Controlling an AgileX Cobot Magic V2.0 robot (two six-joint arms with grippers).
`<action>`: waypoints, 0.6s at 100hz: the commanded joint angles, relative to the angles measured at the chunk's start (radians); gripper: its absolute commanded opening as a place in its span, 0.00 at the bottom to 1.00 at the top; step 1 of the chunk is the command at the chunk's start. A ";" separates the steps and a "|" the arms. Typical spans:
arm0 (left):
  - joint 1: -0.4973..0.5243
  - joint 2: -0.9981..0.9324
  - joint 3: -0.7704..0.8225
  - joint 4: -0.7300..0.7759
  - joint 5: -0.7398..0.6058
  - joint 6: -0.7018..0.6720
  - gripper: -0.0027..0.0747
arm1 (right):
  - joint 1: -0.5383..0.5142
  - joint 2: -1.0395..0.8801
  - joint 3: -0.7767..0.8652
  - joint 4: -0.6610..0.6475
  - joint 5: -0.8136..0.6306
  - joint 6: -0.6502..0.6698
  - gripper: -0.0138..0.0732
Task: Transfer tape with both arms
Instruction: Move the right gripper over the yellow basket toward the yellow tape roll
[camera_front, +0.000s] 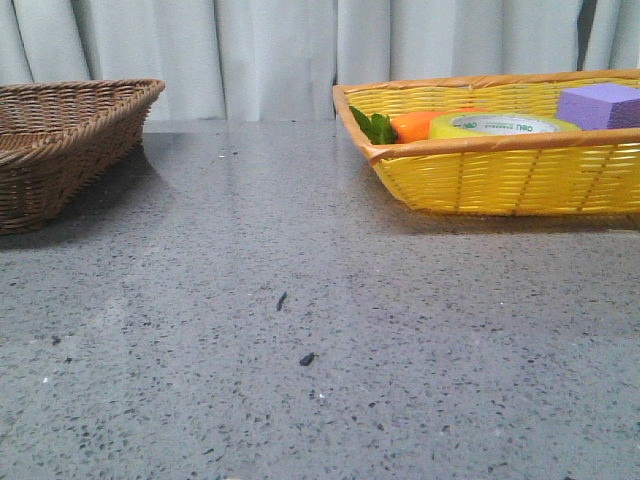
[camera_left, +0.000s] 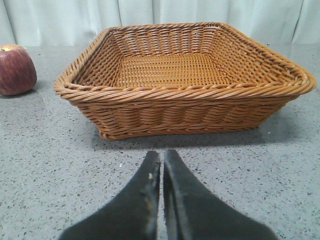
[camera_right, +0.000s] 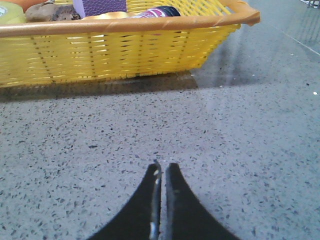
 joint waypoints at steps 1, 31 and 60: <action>0.003 -0.029 0.009 -0.006 -0.085 -0.003 0.01 | -0.005 -0.019 0.020 0.002 -0.012 -0.005 0.08; 0.003 -0.029 0.009 -0.008 -0.085 -0.003 0.01 | -0.005 -0.019 0.020 0.060 -0.148 -0.005 0.08; 0.003 0.030 -0.008 -0.011 -0.215 -0.003 0.01 | -0.005 -0.019 0.020 0.116 -0.401 -0.005 0.08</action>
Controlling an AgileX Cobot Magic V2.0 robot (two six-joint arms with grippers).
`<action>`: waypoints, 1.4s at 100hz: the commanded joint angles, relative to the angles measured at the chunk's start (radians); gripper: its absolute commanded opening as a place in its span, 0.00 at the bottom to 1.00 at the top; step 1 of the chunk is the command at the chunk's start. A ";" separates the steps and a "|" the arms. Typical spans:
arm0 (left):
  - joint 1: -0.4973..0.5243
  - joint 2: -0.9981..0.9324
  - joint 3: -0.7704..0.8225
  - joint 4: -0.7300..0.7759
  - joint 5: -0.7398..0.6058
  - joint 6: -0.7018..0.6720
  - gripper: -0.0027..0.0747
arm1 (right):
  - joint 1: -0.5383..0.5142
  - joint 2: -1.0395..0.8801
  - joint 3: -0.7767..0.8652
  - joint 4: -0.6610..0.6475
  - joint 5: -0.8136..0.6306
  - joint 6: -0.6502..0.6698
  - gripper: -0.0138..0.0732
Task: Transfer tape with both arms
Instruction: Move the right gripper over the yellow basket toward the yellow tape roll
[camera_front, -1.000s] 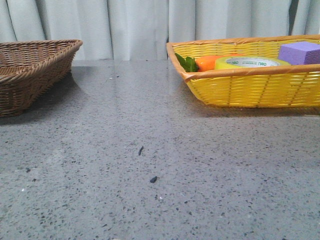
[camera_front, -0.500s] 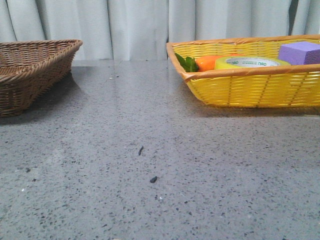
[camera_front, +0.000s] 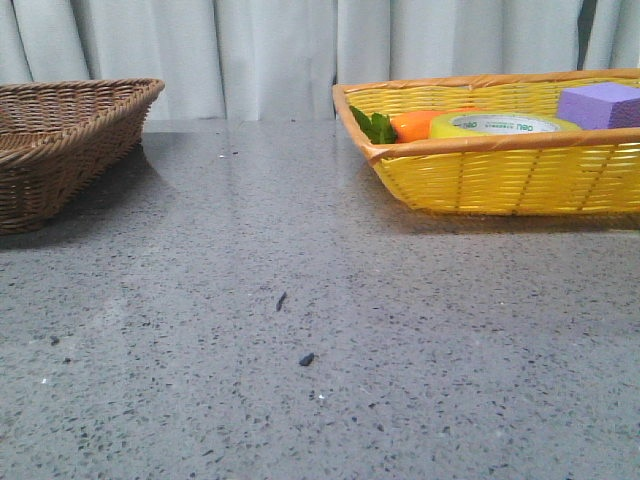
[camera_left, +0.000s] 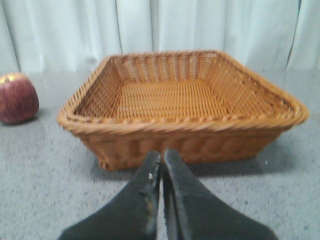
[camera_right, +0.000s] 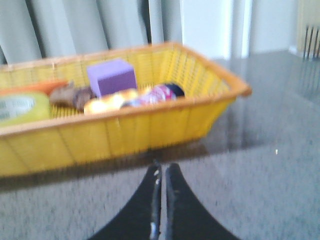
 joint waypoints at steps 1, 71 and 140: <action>0.003 0.034 -0.013 -0.014 -0.104 -0.003 0.01 | -0.005 -0.019 0.020 0.006 -0.159 -0.005 0.08; 0.003 0.350 -0.385 0.038 -0.149 -0.003 0.01 | -0.001 0.206 -0.333 0.016 0.214 -0.005 0.08; 0.003 0.393 -0.400 0.037 -0.213 -0.003 0.41 | 0.146 0.514 -0.617 0.009 0.302 -0.005 0.08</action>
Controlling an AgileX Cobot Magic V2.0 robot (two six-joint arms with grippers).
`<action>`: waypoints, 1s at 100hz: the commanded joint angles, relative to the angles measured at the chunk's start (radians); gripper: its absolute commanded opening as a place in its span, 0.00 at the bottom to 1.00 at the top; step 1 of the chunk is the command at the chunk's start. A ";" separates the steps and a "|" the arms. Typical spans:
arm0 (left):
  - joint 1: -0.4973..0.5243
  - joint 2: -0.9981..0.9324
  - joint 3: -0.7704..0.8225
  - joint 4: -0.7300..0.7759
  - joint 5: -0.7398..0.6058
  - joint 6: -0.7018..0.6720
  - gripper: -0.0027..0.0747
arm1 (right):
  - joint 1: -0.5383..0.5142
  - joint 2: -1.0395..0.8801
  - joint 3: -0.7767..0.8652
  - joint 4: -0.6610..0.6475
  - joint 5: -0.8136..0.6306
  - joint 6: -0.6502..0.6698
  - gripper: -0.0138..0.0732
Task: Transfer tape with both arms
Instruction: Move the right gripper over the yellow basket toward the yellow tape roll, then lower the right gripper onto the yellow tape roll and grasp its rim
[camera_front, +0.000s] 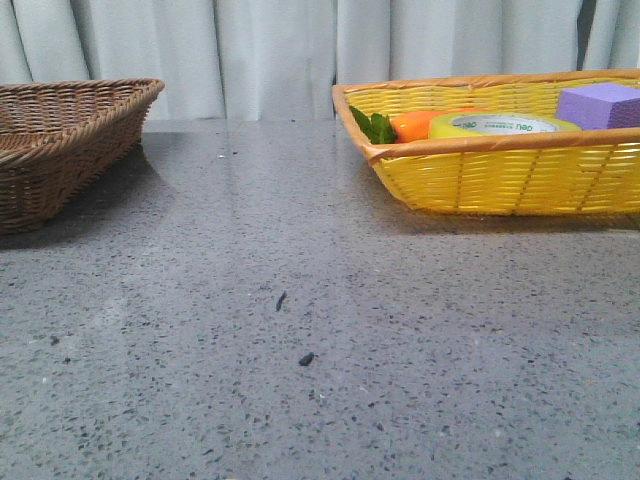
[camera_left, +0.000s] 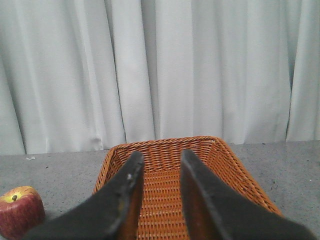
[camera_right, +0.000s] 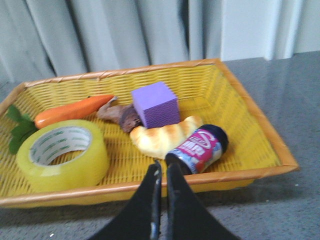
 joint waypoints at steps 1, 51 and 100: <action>0.003 0.014 -0.032 -0.003 -0.091 -0.003 0.41 | 0.041 0.083 -0.086 0.002 -0.009 -0.005 0.08; 0.003 0.014 -0.032 -0.003 -0.103 -0.003 0.41 | 0.329 0.642 -0.564 -0.044 0.334 -0.007 0.66; 0.003 0.014 -0.032 -0.003 -0.104 -0.003 0.41 | 0.409 1.133 -0.964 -0.063 0.545 -0.007 0.66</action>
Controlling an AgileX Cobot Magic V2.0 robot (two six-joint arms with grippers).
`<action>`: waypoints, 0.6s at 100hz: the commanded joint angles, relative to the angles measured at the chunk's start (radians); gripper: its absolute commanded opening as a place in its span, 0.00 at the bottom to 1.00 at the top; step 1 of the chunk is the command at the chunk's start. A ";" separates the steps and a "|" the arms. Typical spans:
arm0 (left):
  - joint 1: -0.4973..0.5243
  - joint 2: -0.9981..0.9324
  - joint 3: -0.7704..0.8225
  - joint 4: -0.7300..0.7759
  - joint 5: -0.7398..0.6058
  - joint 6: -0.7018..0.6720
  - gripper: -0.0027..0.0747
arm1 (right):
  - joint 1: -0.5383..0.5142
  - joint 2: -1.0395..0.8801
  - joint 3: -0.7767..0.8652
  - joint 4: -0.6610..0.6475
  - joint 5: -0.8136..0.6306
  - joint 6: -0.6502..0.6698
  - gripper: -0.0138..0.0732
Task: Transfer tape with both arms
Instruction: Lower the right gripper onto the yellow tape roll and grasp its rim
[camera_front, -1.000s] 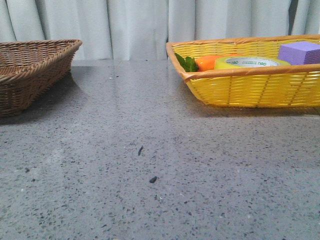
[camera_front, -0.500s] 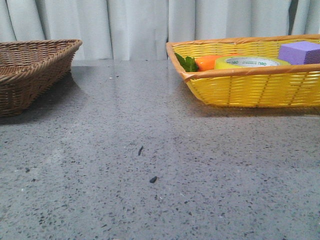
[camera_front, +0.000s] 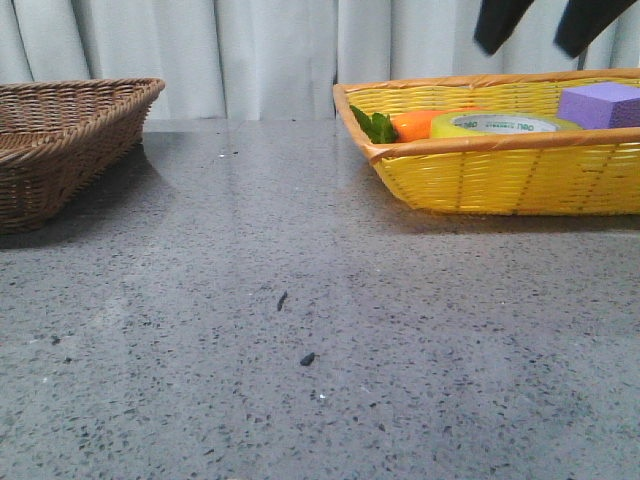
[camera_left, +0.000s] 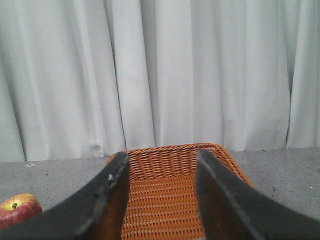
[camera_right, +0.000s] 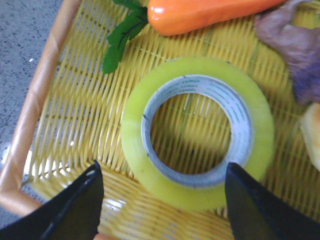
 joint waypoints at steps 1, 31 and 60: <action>0.003 0.014 -0.032 -0.003 -0.080 -0.003 0.41 | 0.007 0.040 -0.077 -0.012 -0.011 -0.007 0.66; 0.003 0.014 -0.032 -0.003 -0.080 -0.003 0.41 | 0.011 0.189 -0.155 -0.012 0.013 -0.007 0.66; 0.003 0.014 -0.032 -0.003 -0.081 -0.003 0.41 | 0.013 0.247 -0.159 -0.012 0.004 -0.007 0.61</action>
